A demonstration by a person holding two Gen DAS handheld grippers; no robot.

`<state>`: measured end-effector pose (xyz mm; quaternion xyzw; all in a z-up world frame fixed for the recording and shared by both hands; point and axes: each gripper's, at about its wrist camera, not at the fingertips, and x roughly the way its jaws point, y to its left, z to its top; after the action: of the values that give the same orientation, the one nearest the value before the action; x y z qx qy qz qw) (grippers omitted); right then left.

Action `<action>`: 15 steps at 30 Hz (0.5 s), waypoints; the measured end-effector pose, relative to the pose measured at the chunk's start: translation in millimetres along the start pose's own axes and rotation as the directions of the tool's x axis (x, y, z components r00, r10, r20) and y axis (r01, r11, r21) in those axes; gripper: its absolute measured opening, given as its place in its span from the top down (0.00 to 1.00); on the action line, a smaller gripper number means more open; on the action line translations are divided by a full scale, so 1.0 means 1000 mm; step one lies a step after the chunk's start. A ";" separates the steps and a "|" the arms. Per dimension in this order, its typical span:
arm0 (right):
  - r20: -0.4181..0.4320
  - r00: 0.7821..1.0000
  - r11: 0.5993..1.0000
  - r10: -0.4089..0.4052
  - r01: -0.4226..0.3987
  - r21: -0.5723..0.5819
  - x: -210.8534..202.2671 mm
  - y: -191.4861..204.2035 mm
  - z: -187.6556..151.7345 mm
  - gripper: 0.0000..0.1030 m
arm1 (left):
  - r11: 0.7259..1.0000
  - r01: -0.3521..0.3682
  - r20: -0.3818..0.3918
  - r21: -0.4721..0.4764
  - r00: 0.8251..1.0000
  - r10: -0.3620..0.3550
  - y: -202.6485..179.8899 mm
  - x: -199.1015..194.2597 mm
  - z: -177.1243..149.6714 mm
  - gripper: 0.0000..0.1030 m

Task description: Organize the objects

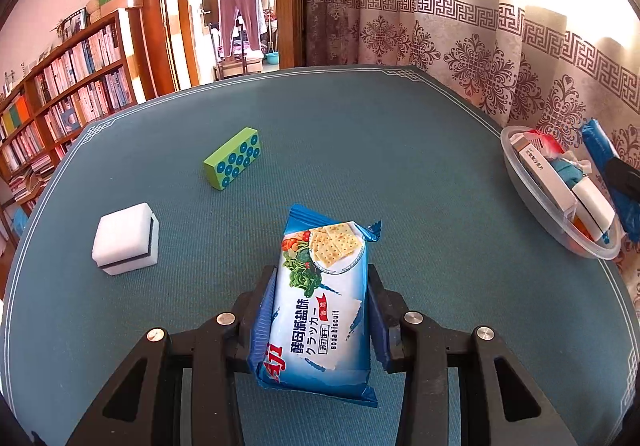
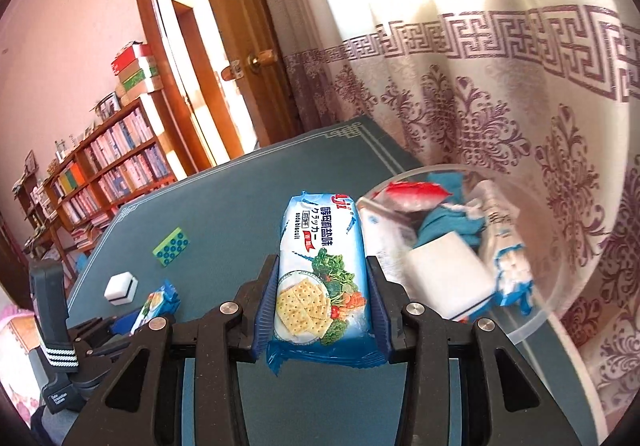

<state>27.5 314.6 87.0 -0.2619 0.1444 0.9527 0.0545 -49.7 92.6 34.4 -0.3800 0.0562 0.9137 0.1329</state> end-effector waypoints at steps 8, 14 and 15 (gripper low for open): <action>0.064 0.972 0.974 -0.227 0.226 0.013 -0.010 -0.054 0.016 0.59 | 0.999 0.033 -0.021 0.021 0.999 -0.033 -0.019 0.001 0.000 0.58; 0.039 0.947 0.948 -0.318 0.316 0.042 0.006 -0.092 0.024 0.59 | 0.998 0.052 -0.028 0.046 0.998 -0.051 -0.035 0.001 0.004 0.58; 0.032 0.945 0.945 -0.326 0.325 0.047 0.010 -0.098 0.024 0.59 | 0.997 0.053 -0.029 0.052 0.998 -0.051 -0.039 0.001 0.005 0.58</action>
<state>24.9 415.2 78.1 -0.2622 0.1176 0.9324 0.2193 -42.4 130.6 37.0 -0.3901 0.0722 0.9028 0.1659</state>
